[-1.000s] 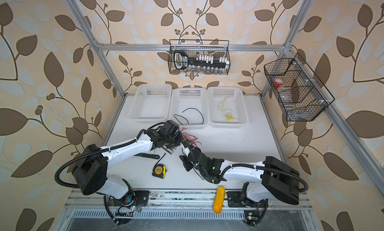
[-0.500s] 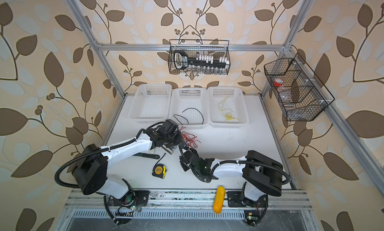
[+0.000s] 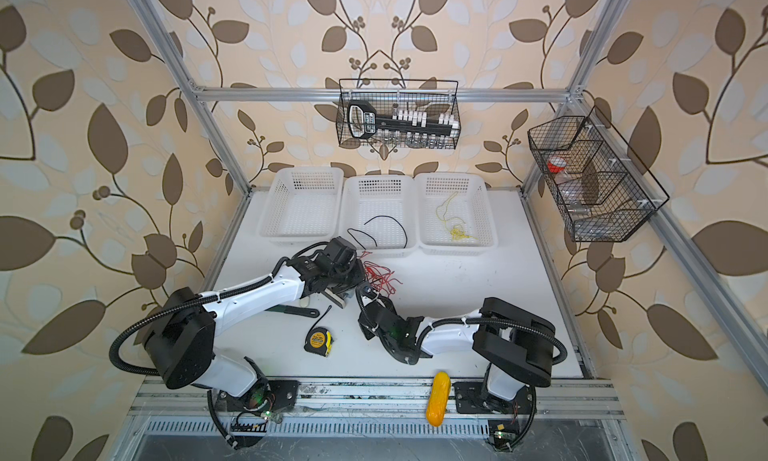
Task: Untangle the cables
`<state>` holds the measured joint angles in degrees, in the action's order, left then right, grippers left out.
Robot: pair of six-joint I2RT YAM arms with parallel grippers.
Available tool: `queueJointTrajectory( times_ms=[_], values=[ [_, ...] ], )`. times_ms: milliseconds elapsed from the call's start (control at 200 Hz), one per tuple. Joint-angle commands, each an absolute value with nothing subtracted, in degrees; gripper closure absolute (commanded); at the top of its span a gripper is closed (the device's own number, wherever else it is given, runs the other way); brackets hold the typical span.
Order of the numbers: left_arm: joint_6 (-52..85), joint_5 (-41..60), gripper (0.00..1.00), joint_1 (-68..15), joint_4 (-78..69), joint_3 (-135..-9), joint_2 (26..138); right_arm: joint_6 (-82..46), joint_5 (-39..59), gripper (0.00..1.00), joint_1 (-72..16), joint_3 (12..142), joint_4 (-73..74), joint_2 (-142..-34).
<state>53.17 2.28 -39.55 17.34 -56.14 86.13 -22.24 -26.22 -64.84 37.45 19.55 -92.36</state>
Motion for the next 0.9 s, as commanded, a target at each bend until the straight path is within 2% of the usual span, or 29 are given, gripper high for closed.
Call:
queueJointTrajectory(
  times_ms=[0, 285, 400, 500, 615, 895],
  values=[
    [52.73, 4.36, 1.00, -40.52, 17.64, -57.08, 86.43, -21.31, -28.64, 1.00, -64.13, 36.10, 21.05, -88.60],
    [52.47, 4.35, 1.00, -40.00, 17.39, -56.89, 87.18, -19.53, -22.88, 1.00, -63.24, 29.43, 21.11, -77.56],
    [52.73, 4.89, 1.00, -39.82, 16.30, -56.60, 87.15, -20.10, -21.48, 1.00, -62.77, 28.97, 16.83, -75.22],
    [52.73, 5.08, 1.00, -39.82, 16.10, -56.78, 86.82, -21.66, -19.66, 0.86, -61.53, 26.20, 17.19, -73.72],
    [52.56, 5.21, 1.00, -39.59, 16.35, -57.15, 86.49, -23.20, -17.17, 0.76, -60.10, 22.23, 19.12, -72.15],
    [52.91, 5.79, 1.00, -39.32, 16.11, -57.22, 86.57, -24.46, -14.14, 0.69, -60.05, 15.30, 24.54, -71.14]
  ],
)
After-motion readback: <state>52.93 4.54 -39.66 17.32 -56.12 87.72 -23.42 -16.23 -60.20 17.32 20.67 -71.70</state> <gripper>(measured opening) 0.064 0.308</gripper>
